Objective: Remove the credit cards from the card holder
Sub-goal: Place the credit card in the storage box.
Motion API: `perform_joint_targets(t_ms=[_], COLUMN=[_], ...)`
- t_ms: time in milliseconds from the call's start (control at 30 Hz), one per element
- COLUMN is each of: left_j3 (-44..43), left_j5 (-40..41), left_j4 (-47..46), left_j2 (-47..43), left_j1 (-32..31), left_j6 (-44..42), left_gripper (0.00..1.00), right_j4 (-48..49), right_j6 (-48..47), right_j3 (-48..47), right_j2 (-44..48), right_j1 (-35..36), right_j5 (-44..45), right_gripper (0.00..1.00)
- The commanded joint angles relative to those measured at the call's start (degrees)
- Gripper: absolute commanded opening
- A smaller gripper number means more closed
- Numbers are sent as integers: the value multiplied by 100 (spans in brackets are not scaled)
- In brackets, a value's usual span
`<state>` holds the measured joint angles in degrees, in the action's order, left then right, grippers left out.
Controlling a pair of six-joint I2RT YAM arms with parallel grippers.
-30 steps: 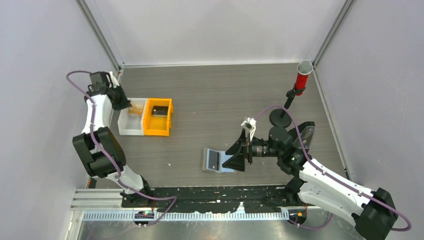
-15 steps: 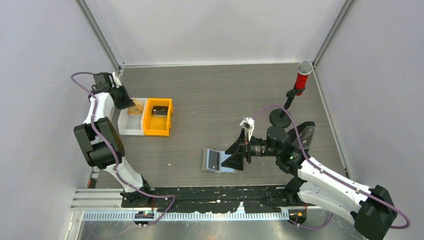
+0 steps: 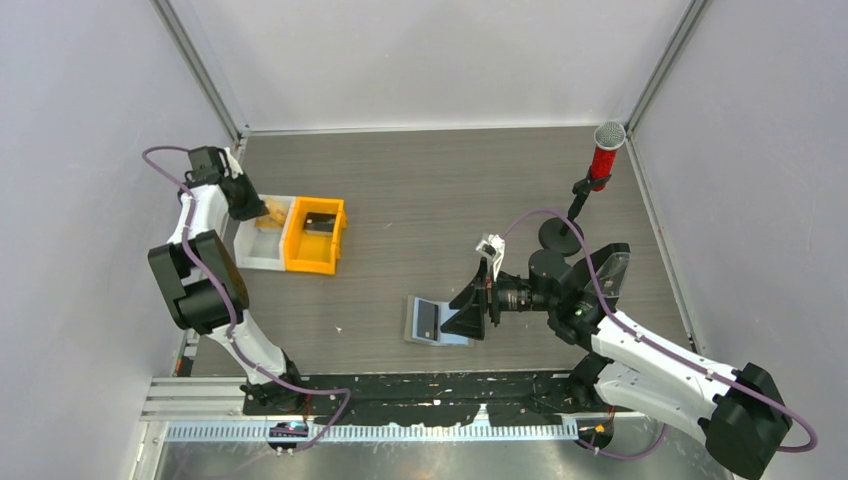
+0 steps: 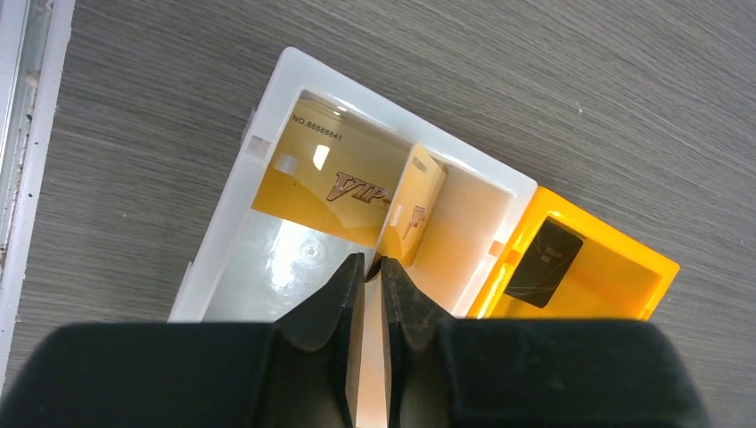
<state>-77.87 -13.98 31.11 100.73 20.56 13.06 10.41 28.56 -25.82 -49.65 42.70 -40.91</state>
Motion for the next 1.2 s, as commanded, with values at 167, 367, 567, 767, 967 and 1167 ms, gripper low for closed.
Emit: perform_joint_targets(t_ms=[167, 367, 567, 767, 967, 1167], left_j3=[-203, -231, -314, -398, -507, -451], left_j5=[257, 565, 751, 755, 580, 50], left_j4=[-88, 20, 136, 207, 485, 1039], left_j2=[58, 18, 4, -13, -179, -899], left_j1=[36, 36, 35, 36, 27, -118], left_j6=[86, 112, 152, 224, 451, 773], left_gripper=[21, 21, 22, 25, 26, 27], right_j4=[127, 119, 110, 91, -354, -1561], right_j6=[-88, -78, -46, -6, 97, 89], right_j3=[-274, -293, -292, -309, -369, -667], right_j2=[72, 90, 157, 177, 170, 296], right_j1=[28, 29, 28, 28, 28, 28], right_j5=[19, 13, 40, 84, 854, 2259], right_gripper=[95, 95, 95, 95, 96, 95])
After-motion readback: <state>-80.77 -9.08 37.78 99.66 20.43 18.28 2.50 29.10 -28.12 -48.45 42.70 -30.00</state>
